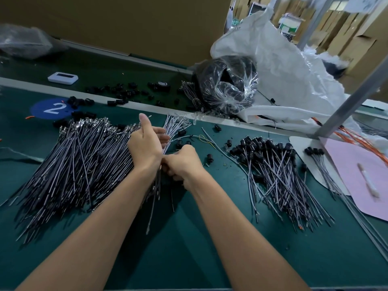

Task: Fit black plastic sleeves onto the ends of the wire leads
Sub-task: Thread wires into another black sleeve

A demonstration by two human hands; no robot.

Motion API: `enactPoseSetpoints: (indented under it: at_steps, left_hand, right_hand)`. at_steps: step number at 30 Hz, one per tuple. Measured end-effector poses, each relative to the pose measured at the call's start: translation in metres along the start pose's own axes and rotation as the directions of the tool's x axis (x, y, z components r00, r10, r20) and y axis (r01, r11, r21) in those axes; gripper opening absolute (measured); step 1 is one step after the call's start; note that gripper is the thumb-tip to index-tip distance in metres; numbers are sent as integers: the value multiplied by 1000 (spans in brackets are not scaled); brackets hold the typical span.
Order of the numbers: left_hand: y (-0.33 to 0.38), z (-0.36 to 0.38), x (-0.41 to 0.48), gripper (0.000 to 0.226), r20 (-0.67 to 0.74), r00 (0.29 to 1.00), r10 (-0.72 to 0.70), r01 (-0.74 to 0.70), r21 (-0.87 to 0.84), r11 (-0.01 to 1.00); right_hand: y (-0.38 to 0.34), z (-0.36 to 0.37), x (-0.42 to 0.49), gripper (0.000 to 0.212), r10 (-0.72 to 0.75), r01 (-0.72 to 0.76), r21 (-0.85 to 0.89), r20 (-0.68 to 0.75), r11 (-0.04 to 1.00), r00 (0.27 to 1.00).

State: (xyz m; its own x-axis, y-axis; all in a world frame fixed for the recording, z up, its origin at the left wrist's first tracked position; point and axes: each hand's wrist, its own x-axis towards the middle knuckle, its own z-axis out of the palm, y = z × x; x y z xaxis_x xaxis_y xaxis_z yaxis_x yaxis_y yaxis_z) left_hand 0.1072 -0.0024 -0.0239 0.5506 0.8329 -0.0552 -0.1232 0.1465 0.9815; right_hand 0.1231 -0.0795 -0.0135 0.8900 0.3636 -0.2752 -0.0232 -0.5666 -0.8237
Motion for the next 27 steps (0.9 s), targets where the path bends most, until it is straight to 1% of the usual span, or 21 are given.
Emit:
enactPoseSetpoints:
  at_steps: [3, 6, 8, 10, 11, 12, 13, 14, 15, 16, 18, 20, 22, 23, 25, 27]
  left_hand:
    - [0, 1, -3, 68, -6, 1000, -5, 5, -1, 1000]
    - [0, 0, -2, 58, 2, 1000, 23, -23, 44, 999]
    - [0, -1, -2, 46, 17, 998, 53, -54, 96, 994]
    - [-1, -1, -2, 38, 24, 998, 60, -62, 129, 990]
    - [-1, -1, -3, 36, 29, 998, 61, -64, 133, 989]
    - [0, -1, -4, 35, 37, 997, 64, -68, 131, 989]
    - [0, -1, -5, 34, 45, 997, 69, -74, 127, 989]
    - [0, -2, -6, 34, 51, 996, 74, -80, 126, 989]
    - [0, -2, -6, 34, 53, 995, 79, -85, 128, 988]
    - [0, -2, -5, 35, 51, 996, 79, -85, 129, 988]
    - [0, -2, -4, 38, 40, 998, 56, -61, 116, 991]
    - [0, -2, -3, 43, 33, 999, 30, -32, 76, 997]
    - [1, -1, -3, 47, 23, 1000, 20, -21, 63, 998]
    - [1, -1, -4, 48, 20, 1000, 21, -22, 65, 998]
    - [0, -1, -4, 49, 16, 1000, 22, -23, 65, 998]
    - [0, -1, -4, 49, 14, 1000, 23, -24, 65, 998]
  right_hand:
    - [1, -7, -3, 30, -1, 0, 38, 35, 999, 999]
    - [0, -22, -11, 25, -44, 45, 110, -8, 993, 999]
    - [-6, -41, -17, 17, -109, 113, 223, -32, 968, 994]
    - [-12, -65, -22, 12, -196, 193, 384, -32, 903, 980]
    - [-15, -76, -24, 8, -269, 263, 419, -46, 869, 962]
    - [-16, -86, -25, 5, -367, 368, 377, -78, 850, 927]
    - [-17, -94, -24, 8, -481, 492, 245, -108, 835, 870]
    - [-15, -99, -23, 15, -598, 605, 59, -104, 794, 795]
    - [-14, -101, -20, 21, -690, 681, -124, -54, 722, 722]
    - [-11, -100, -17, 24, -740, 717, -273, 27, 641, 672]
    - [-4, -94, -9, 22, -759, 743, -466, 203, 481, 619]
    - [7, -82, -3, 19, -734, 774, -534, 364, 341, 574]
    - [17, -69, 0, 18, -719, 806, -535, 454, 253, 526]
    - [22, -64, 1, 18, -726, 820, -521, 467, 236, 505]
    - [29, -58, 4, 16, -754, 840, -487, 451, 240, 477]
    - [32, -58, 6, 12, -781, 848, -493, 444, 197, 440]
